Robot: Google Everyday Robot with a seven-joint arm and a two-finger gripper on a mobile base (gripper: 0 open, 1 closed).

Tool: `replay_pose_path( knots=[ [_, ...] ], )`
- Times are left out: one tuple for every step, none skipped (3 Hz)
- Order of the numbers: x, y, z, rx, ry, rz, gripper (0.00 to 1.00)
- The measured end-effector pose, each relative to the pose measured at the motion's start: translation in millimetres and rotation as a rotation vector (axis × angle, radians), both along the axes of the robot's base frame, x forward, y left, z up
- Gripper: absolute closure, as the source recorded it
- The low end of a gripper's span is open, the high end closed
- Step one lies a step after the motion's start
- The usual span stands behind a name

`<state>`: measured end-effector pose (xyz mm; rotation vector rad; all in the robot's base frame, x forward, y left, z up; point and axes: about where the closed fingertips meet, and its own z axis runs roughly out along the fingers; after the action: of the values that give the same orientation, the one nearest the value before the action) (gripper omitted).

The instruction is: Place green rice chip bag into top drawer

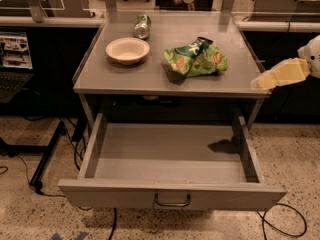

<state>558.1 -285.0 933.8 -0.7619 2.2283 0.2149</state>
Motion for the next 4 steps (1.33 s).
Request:
replay_pose_path(
  knots=[
    [10.2, 7.7, -9.9, 0.034, -0.022, -0.017, 0.0],
    [57.9, 53.6, -17.3, 0.076, -0.088, 0.056, 0.0],
    [86.9, 90.1, -21.9, 0.106, -0.118, 0.117, 0.0],
    [108.5, 124.0, -28.1, 0.117, -0.129, 0.173, 0.0]
  ],
)
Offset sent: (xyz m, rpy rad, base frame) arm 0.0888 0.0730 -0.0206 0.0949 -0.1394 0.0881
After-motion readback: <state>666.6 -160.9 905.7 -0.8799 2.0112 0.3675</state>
